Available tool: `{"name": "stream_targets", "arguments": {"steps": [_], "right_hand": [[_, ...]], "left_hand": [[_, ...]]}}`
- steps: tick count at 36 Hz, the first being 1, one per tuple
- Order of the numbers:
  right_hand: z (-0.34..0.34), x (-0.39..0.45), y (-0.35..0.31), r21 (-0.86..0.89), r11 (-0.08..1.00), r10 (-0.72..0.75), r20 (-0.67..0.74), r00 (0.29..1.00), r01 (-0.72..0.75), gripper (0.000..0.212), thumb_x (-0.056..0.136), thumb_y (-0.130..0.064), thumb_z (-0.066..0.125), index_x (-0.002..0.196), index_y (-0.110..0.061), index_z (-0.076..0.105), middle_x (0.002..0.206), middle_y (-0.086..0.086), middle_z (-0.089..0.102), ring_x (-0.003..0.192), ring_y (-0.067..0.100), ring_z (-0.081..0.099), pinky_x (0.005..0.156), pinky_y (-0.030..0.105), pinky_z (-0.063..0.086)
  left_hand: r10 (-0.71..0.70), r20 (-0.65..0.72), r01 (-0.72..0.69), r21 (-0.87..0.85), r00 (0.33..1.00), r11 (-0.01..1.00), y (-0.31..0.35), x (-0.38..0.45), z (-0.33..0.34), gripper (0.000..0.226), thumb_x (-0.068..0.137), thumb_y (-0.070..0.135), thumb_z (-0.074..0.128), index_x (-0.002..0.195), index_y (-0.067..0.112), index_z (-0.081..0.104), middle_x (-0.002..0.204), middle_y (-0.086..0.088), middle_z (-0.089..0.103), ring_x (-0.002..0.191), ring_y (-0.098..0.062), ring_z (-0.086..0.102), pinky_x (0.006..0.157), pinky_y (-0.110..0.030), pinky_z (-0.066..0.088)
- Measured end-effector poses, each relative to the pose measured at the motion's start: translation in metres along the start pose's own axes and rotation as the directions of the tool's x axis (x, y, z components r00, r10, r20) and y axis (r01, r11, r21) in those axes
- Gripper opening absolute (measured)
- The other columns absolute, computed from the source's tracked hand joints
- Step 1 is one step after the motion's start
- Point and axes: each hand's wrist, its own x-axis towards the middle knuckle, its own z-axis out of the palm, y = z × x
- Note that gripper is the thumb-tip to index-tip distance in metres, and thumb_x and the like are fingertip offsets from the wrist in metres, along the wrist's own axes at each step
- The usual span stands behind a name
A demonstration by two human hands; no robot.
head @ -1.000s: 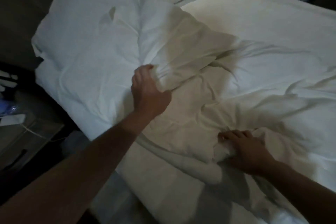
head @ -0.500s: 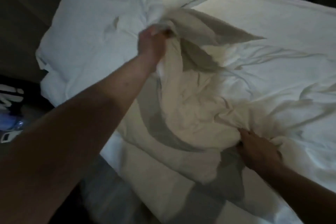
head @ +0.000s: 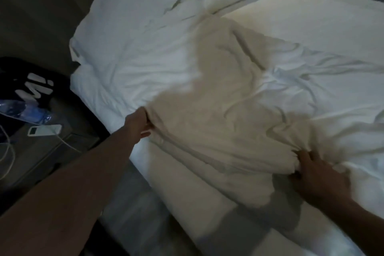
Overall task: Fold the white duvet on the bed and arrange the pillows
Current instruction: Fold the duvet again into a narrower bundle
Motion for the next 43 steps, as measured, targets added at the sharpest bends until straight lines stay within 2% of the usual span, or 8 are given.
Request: {"name": "stream_targets", "arguments": {"steps": [6,13,17,24,29,35,40,43], "right_hand": [[0.006,0.004,-0.024,0.147,0.979,-0.137,-0.023,0.990,0.139,0.062,0.069,-0.035,0.080,0.124,-0.023,0.055,0.114,0.010,0.055,0.094,0.041,0.062,0.064,0.044,0.050],[-0.014,-0.037,0.004,0.262,0.952,-0.113,-0.173,0.978,0.157,0.053,0.057,-0.020,0.075,0.103,-0.025,0.051,0.103,0.000,0.050,0.071,0.037,0.065,0.049,0.041,0.049],[0.003,-0.070,0.045,0.209,0.971,-0.097,-0.116,0.989,0.120,0.058,0.058,-0.045,0.051,0.113,-0.027,0.047,0.110,0.004,0.049,0.092,0.041,0.061,0.063,0.041,0.052],[-0.001,-0.060,0.009,0.235,0.963,-0.130,-0.027,0.991,0.133,0.060,0.063,-0.027,0.087,0.114,-0.023,0.055,0.113,0.005,0.051,0.075,0.036,0.067,0.051,0.035,0.044],[0.002,-0.049,0.003,0.231,0.969,-0.097,0.014,0.995,0.091,0.065,0.066,-0.034,0.083,0.124,-0.022,0.055,0.123,0.006,0.051,0.087,0.034,0.068,0.057,0.034,0.042],[0.013,-0.031,-0.018,0.290,0.953,0.019,0.214,0.977,-0.082,0.094,0.060,-0.048,0.087,0.136,-0.021,0.040,0.138,0.008,0.037,0.108,0.036,0.060,0.076,0.038,0.047],[0.023,-0.010,-0.046,0.266,0.944,0.125,0.261,0.957,-0.195,0.094,0.069,-0.057,0.078,0.141,-0.017,0.033,0.143,0.013,0.037,0.117,0.038,0.057,0.086,0.041,0.048],[0.025,-0.011,-0.050,0.245,0.956,0.107,0.217,0.970,-0.161,0.081,0.073,-0.057,0.074,0.138,-0.023,0.039,0.134,0.009,0.048,0.110,0.036,0.062,0.078,0.039,0.048]], "left_hand": [[0.102,0.015,-0.101,-0.036,0.995,0.994,0.007,0.007,0.017,0.069,0.073,0.048,0.079,0.126,0.012,0.057,0.115,-0.004,0.066,0.095,-0.025,0.067,0.079,-0.037,0.058],[0.419,-0.090,-0.429,-0.183,0.903,0.885,-0.010,-0.048,0.039,0.033,0.089,0.022,0.070,0.120,0.013,0.062,0.115,-0.002,0.067,0.104,-0.018,0.064,0.094,-0.028,0.050],[0.282,0.072,-0.270,-0.142,0.957,0.952,-0.062,-0.079,0.064,0.039,0.092,0.023,0.068,0.128,0.013,0.057,0.121,-0.003,0.063,0.106,-0.019,0.062,0.098,-0.035,0.051],[0.224,-0.138,-0.226,0.004,0.965,0.974,-0.077,-0.059,0.071,0.057,0.091,0.031,0.065,0.141,0.007,0.049,0.141,-0.011,0.054,0.127,-0.028,0.052,0.106,-0.032,0.041],[0.097,-0.158,-0.114,-0.100,0.983,0.989,-0.038,-0.016,0.033,0.133,0.038,0.069,0.072,0.148,0.008,0.030,0.137,-0.008,0.051,0.113,-0.027,0.060,0.099,-0.040,0.051],[0.055,-0.219,-0.082,-0.116,0.974,0.990,0.015,0.048,0.005,0.169,0.013,0.083,0.080,0.153,0.021,0.008,0.148,-0.007,0.040,0.125,-0.030,0.052,0.104,-0.046,0.045],[0.218,-0.187,-0.184,0.183,0.958,0.966,0.033,0.073,0.012,0.076,0.073,0.048,0.072,0.136,0.011,0.051,0.136,-0.010,0.058,0.121,-0.028,0.058,0.101,-0.039,0.047],[0.529,-0.462,-0.501,0.195,0.712,0.843,0.051,0.059,-0.002,0.056,0.078,0.037,0.062,0.128,0.014,0.061,0.126,-0.004,0.065,0.117,-0.022,0.060,0.103,-0.031,0.047]]}}
